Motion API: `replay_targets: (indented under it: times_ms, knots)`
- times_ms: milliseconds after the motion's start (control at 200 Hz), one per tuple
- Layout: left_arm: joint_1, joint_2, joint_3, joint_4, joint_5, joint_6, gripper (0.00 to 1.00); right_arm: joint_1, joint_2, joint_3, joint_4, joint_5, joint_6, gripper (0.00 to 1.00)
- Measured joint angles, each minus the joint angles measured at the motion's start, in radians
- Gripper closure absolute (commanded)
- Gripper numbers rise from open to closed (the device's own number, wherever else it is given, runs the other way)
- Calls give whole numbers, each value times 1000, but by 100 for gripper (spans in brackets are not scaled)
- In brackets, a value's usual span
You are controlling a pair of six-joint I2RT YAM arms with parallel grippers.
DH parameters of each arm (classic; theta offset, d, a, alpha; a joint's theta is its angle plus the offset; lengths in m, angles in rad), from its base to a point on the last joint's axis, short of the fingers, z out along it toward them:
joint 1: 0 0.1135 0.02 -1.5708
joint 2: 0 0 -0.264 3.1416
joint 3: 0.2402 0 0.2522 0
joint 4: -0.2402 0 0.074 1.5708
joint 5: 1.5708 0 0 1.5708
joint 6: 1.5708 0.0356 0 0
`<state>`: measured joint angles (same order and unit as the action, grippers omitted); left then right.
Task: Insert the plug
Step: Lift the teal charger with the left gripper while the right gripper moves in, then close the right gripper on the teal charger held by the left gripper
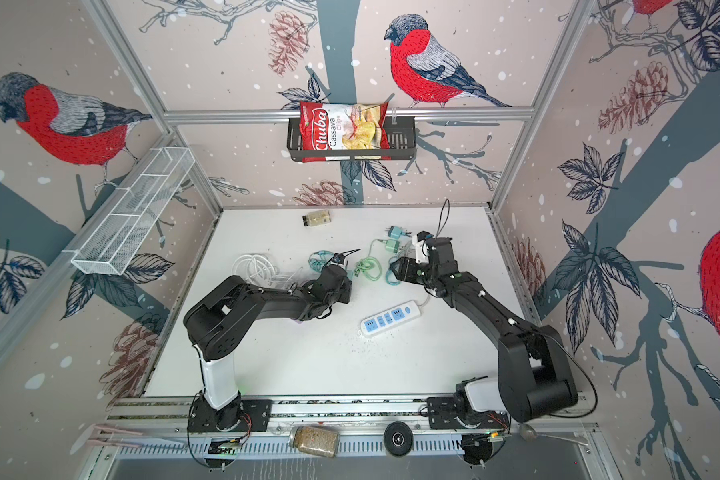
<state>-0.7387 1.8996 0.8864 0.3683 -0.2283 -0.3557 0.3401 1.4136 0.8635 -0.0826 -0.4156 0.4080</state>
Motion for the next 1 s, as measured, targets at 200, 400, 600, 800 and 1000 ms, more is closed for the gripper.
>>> replay_targets:
  times_ms: [200,400,600,800,1000]
  knots:
    - [-2,-47,-133,159,68,76,100,116,139,131,-68,-37,-32,40]
    - [-3,-67,-213,266,100,119,100,201,279,247,-116,-43,-51,43]
    - [-3,-142,-309,359,117,149,100,225,369,336,-155,-47,-68,43]
    - [-5,-182,-400,509,131,211,100,230,418,390,-165,-94,-68,43]
    - [-32,-164,-515,762,142,324,100,230,420,400,-168,-154,-67,43]
